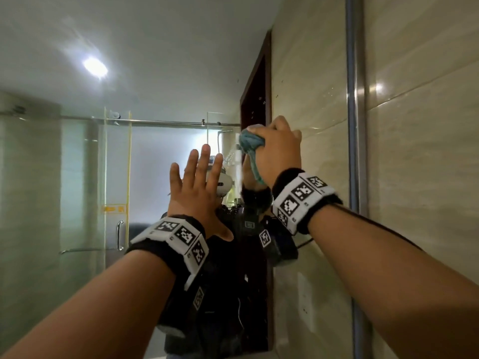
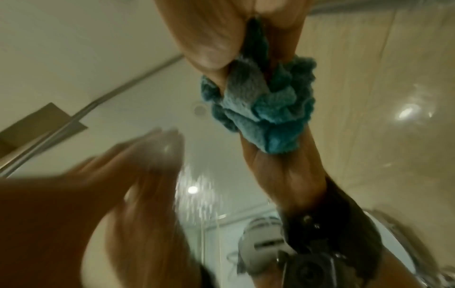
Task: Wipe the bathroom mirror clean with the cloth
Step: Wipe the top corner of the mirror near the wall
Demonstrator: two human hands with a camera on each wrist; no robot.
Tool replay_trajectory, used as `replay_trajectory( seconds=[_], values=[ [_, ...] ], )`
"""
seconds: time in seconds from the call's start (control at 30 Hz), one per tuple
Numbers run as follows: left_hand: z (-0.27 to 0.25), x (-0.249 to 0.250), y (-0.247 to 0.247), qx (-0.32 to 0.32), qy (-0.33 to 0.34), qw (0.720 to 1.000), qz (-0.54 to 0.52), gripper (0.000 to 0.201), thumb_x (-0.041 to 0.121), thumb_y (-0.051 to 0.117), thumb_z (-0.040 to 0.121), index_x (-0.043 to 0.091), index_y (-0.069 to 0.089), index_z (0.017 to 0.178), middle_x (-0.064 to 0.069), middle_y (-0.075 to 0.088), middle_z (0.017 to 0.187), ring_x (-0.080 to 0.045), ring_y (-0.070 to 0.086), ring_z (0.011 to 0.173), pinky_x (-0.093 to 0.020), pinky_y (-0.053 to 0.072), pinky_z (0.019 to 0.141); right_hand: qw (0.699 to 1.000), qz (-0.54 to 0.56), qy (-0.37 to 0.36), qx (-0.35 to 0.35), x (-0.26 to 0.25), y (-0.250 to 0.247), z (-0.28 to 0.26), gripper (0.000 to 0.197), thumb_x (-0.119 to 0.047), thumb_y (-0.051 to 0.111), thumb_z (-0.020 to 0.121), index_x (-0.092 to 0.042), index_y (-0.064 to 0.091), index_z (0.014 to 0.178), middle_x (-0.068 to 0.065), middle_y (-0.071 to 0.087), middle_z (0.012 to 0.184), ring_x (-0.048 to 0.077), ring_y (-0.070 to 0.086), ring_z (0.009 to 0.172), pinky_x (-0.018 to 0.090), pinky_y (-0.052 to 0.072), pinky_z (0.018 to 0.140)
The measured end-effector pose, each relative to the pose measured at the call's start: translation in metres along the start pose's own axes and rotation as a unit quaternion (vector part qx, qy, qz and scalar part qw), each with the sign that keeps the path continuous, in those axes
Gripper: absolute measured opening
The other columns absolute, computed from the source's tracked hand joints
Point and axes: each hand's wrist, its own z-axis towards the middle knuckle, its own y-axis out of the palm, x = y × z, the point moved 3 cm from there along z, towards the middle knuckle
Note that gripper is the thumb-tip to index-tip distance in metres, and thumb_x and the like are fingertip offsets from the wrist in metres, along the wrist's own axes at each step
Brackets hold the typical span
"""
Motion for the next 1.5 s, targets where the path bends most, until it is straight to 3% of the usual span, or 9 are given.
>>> replay_trajectory(
  seconds=[0.23,0.37,0.47,0.63,0.93,1.1,1.23,1.37,1.5],
  values=[
    [-0.003,-0.001,-0.013,-0.008,-0.001,1.0,0.02,0.143,0.091,0.051,0.051,0.017,-0.033,0.14,-0.01,-0.034,0.149,-0.031,-0.023,0.141,-0.053,-0.003,0.113,0.984,-0.051,-0.123,-0.118,-0.012,0.013,-0.056,0.037,-0.017,0.053,0.092,-0.035,0.057,0.124,-0.004,0.043,0.116,0.023,0.032,0.108,0.027,0.037,0.092],
    [0.006,-0.003,-0.041,0.075,-0.027,0.996,-0.028,0.125,0.088,0.049,0.057,0.021,-0.007,0.147,-0.005,0.002,0.153,-0.026,0.006,0.141,-0.053,0.01,0.112,0.999,-0.019,-0.015,-0.035,-0.006,-0.004,0.006,0.031,-0.012,0.051,0.092,-0.028,0.063,0.115,0.002,0.045,0.115,0.027,0.04,0.106,0.03,0.036,0.094],
    [0.013,0.0,-0.039,0.068,-0.059,0.994,-0.062,0.128,0.084,0.051,0.061,0.019,-0.02,0.146,-0.007,-0.018,0.155,-0.027,-0.013,0.143,-0.057,-0.002,0.111,1.0,-0.005,-0.018,-0.011,-0.009,-0.001,0.002,0.038,-0.009,0.05,0.089,-0.028,0.061,0.119,0.007,0.046,0.122,0.024,0.038,0.104,0.033,0.036,0.095],
    [0.039,0.003,-0.034,0.06,-0.015,0.998,0.022,0.141,0.09,0.048,0.055,0.014,-0.041,0.134,-0.016,-0.04,0.145,-0.034,-0.031,0.137,-0.064,-0.006,0.109,0.987,0.007,-0.105,-0.122,-0.003,0.007,-0.041,0.035,-0.029,0.043,0.09,-0.028,0.056,0.123,-0.001,0.04,0.116,0.006,0.022,0.094,0.008,0.026,0.082],
    [0.045,0.0,-0.034,0.036,-0.014,0.999,-0.003,0.146,0.091,0.051,0.049,0.018,-0.04,0.136,-0.011,-0.044,0.143,-0.03,-0.034,0.136,-0.061,-0.011,0.107,0.999,-0.008,-0.012,-0.033,-0.011,0.0,0.005,0.047,-0.005,0.053,0.088,-0.032,0.055,0.127,0.001,0.039,0.122,0.024,0.033,0.11,0.026,0.035,0.097],
    [0.044,0.002,-0.035,0.032,-0.014,0.999,-0.001,0.142,0.089,0.052,0.053,0.018,-0.039,0.137,-0.012,-0.043,0.144,-0.031,-0.033,0.136,-0.061,-0.01,0.107,0.979,-0.064,-0.161,-0.109,-0.015,0.009,-0.034,0.041,-0.009,0.055,0.087,-0.029,0.058,0.122,-0.002,0.038,0.115,0.02,0.03,0.105,0.024,0.03,0.093],
    [0.046,0.0,-0.034,0.031,-0.013,0.999,-0.019,0.149,0.09,0.055,0.045,0.021,-0.039,0.137,-0.008,-0.044,0.144,-0.028,-0.035,0.136,-0.06,-0.014,0.106,0.97,0.234,-0.045,0.04,-0.007,-0.013,0.015,0.024,-0.004,0.055,0.086,-0.008,0.055,0.111,0.0,0.035,0.096,0.006,0.037,0.088,0.008,0.036,0.081],
    [0.046,0.0,-0.035,0.031,-0.009,0.999,-0.016,0.148,0.09,0.055,0.046,0.02,-0.039,0.137,-0.009,-0.044,0.144,-0.029,-0.034,0.136,-0.06,-0.013,0.106,0.999,0.005,-0.037,-0.034,-0.004,-0.002,-0.003,0.042,-0.003,0.053,0.09,-0.026,0.058,0.124,0.003,0.039,0.119,0.02,0.032,0.107,0.023,0.031,0.104],
    [0.046,0.001,-0.035,0.039,-0.011,0.999,-0.01,0.147,0.09,0.053,0.047,0.02,-0.039,0.137,-0.01,-0.043,0.145,-0.03,-0.033,0.136,-0.06,-0.012,0.107,0.983,-0.058,-0.157,-0.077,-0.01,0.001,-0.022,0.045,-0.007,0.054,0.09,-0.03,0.055,0.128,0.0,0.043,0.117,0.018,0.03,0.1,0.024,0.032,0.093]
  ],
)
